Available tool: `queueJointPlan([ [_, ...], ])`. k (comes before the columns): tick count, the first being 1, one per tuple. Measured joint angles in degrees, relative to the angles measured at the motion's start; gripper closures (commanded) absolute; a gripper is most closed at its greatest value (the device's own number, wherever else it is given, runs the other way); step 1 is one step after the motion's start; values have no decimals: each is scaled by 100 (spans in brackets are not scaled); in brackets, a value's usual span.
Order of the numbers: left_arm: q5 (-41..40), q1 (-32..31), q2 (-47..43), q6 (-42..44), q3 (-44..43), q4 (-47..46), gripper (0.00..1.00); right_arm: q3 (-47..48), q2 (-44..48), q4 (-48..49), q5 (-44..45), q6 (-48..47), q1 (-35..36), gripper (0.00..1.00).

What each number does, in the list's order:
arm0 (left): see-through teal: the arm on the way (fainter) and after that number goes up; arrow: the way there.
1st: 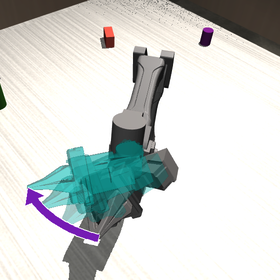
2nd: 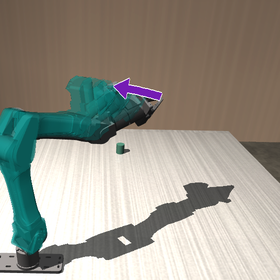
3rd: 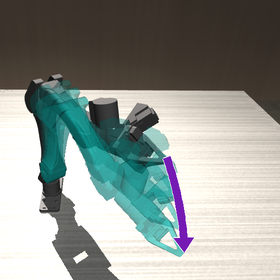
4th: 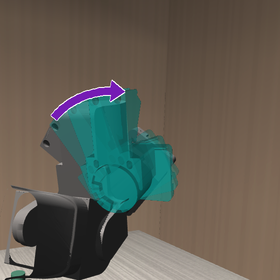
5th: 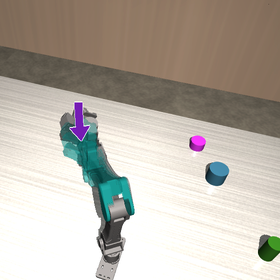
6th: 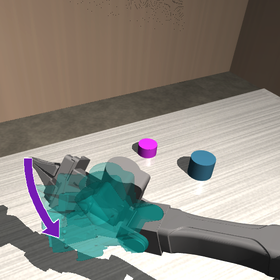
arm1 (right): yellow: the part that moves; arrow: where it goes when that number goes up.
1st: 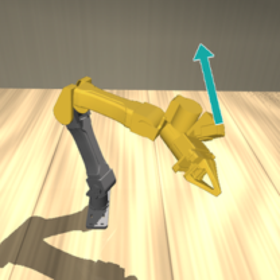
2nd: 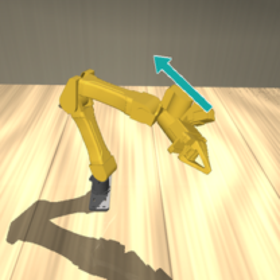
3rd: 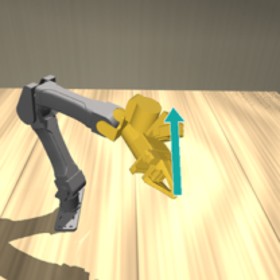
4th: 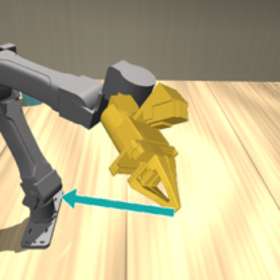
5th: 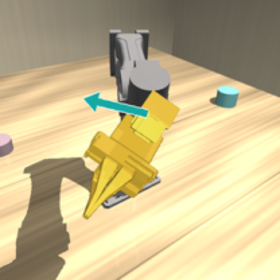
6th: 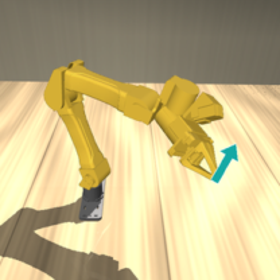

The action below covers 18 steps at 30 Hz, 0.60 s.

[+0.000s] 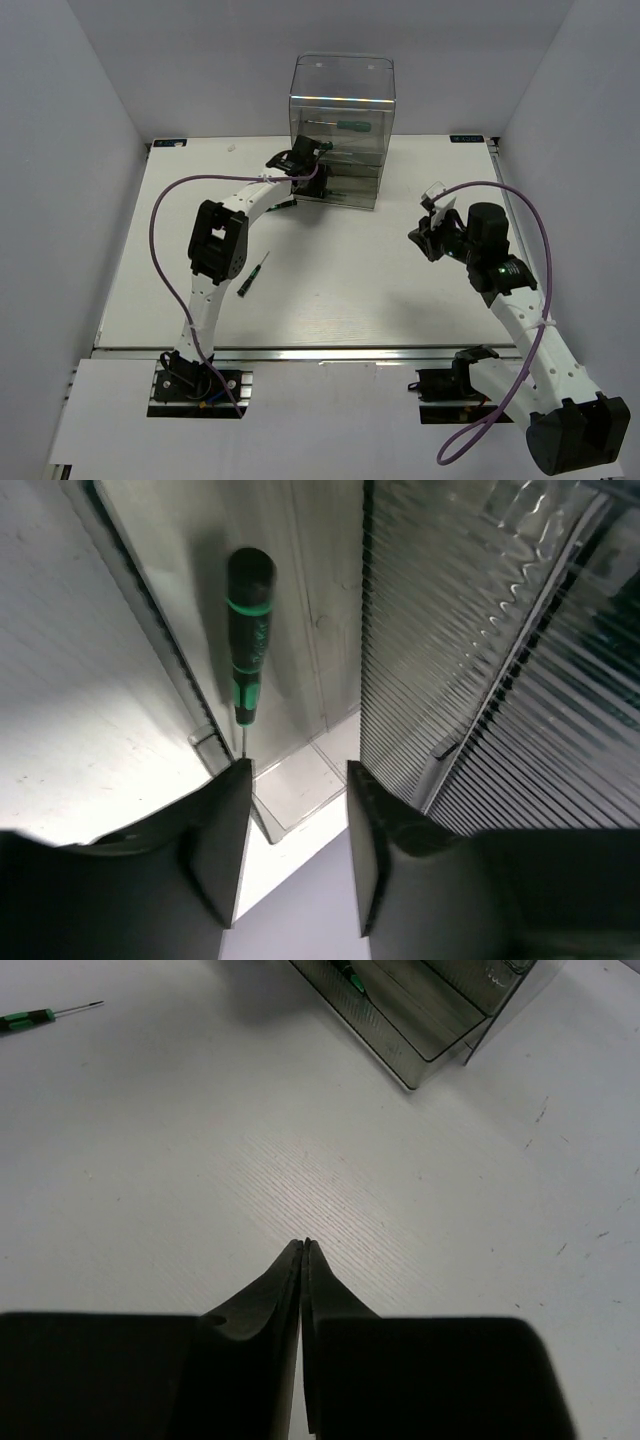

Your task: Sort the tools into containers

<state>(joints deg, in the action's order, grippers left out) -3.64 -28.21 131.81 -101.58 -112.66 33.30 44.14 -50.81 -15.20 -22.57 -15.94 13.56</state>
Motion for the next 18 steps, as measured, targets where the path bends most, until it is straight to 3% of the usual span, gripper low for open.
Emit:
queueJointPlan([
  [3,2,0,11,-2,4,-118,45,0,0,-66,-223,-177,0,71],
  [6,68,2,9,22,7,-352,50,0,-15,-258,-706,-557,-2,65],
  [10,214,2,-131,306,192,-612,92,92,-195,-728,-1622,-1338,-4,73],
  [12,308,42,-461,739,608,-734,100,214,-428,-931,-2081,-1799,-4,74],
  [14,459,98,-1049,1320,1320,-925,100,411,-785,-1193,-2592,-2365,-4,65],
  [16,739,267,-1910,2072,2295,-1281,90,702,-1268,-1537,-3008,-3112,101,50],
  [17,911,422,-2535,2465,3018,-1635,69,935,-1622,-1786,-3099,-3539,216,45],
  [18,1141,649,-3215,2865,3740,-1897,57,1204,-1971,-2011,-3145,-3967,407,39],
])
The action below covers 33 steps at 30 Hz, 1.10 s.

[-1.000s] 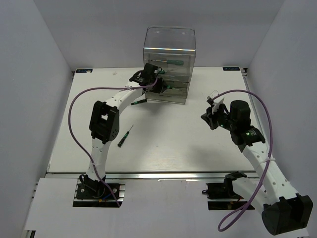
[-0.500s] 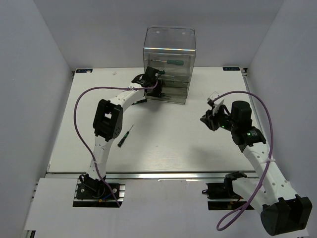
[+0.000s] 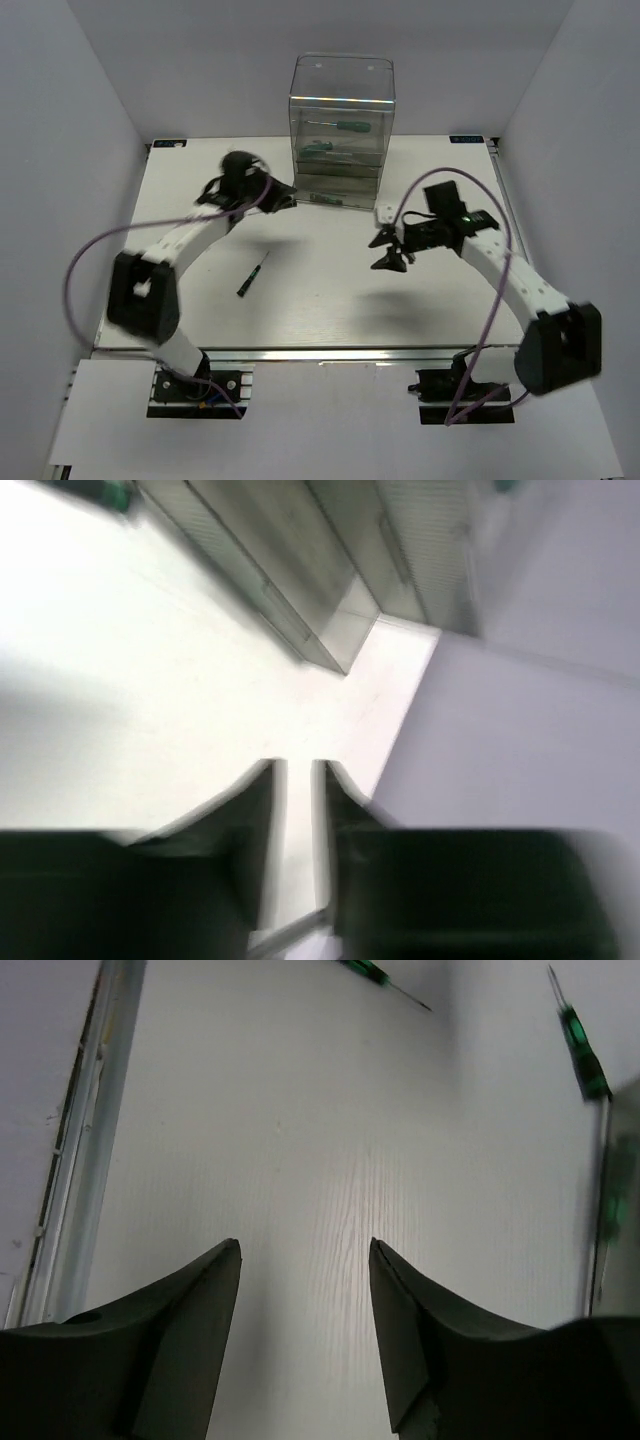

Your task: Sort the tools into containers

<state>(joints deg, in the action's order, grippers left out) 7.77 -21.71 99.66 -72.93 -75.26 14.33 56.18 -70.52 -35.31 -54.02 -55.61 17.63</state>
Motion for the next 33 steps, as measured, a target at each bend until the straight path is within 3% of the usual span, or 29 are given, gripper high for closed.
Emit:
queueJointPlan([
  [2,385,625,-1366,581,1322,-409,36,575,-813,-315,70,-769,562,34],
  [4,527,1368,-2586,1191,2168,-240,29,1047,-1482,-369,354,-1178,1213,28],
  [6,358,1843,-3499,1845,2470,240,25,1368,-2028,-304,748,-1478,1908,26],
  [11,-293,1744,-4819,3042,2385,1471,20,2603,-3451,-363,1519,-1989,3071,30],
  [17,-1255,1738,-5285,3569,2188,2649,19,5270,-5477,-621,2085,-2238,3650,35],
  [21,-1722,1738,-5379,3683,2186,3257,19,6533,-6492,-798,2306,-2391,3928,35],
  [33,-2468,1738,-6028,3740,2041,4026,17,6728,-7018,-931,2610,-2581,4376,42],
])
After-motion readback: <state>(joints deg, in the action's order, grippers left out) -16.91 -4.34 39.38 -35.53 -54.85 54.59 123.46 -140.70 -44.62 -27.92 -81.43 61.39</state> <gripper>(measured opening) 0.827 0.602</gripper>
